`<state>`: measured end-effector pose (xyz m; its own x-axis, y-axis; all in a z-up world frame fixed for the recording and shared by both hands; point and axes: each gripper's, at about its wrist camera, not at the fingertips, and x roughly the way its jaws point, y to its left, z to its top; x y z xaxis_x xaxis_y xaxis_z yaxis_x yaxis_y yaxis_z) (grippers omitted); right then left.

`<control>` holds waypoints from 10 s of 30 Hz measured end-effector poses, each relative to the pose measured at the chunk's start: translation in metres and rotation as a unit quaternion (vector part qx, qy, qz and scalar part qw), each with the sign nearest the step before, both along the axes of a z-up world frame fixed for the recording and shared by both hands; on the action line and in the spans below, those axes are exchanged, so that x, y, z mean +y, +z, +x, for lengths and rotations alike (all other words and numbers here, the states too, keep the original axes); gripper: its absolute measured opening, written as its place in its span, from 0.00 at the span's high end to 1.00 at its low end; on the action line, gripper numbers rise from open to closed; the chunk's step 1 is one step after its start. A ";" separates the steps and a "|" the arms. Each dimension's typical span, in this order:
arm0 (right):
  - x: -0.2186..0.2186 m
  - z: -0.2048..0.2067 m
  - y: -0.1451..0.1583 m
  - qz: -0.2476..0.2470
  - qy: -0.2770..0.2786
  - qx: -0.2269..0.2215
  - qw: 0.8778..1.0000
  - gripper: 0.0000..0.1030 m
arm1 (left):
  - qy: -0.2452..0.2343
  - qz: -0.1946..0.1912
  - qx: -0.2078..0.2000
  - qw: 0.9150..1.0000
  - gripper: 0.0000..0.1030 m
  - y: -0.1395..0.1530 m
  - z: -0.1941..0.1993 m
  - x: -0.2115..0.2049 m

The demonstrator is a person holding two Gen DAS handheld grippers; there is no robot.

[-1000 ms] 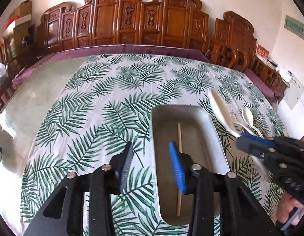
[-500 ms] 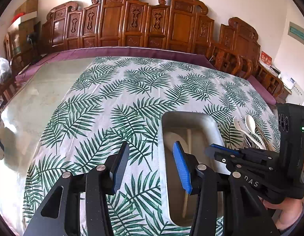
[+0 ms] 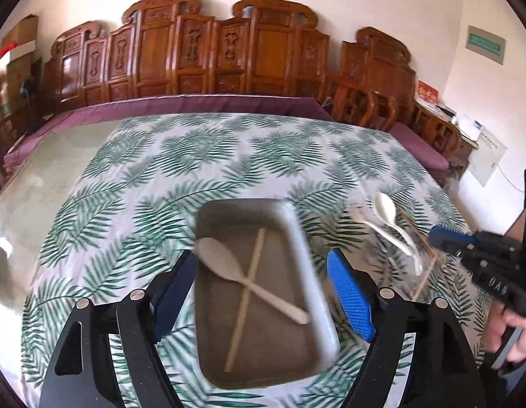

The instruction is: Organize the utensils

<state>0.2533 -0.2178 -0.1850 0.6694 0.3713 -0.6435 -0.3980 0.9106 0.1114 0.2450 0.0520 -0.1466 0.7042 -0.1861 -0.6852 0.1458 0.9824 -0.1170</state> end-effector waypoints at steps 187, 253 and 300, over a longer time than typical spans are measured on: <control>0.165 0.017 -0.049 0.002 0.065 0.112 0.992 0.94 | 0.045 0.007 0.038 0.998 0.66 -0.019 0.009 0.080; -0.049 0.056 -0.064 0.002 -0.017 0.048 0.999 0.74 | -0.083 0.055 -0.002 0.995 0.12 -0.017 -0.015 -0.109; -0.101 0.061 -0.058 0.010 -0.011 0.071 0.997 0.86 | -0.120 0.089 0.073 0.986 0.35 -0.079 0.025 -0.174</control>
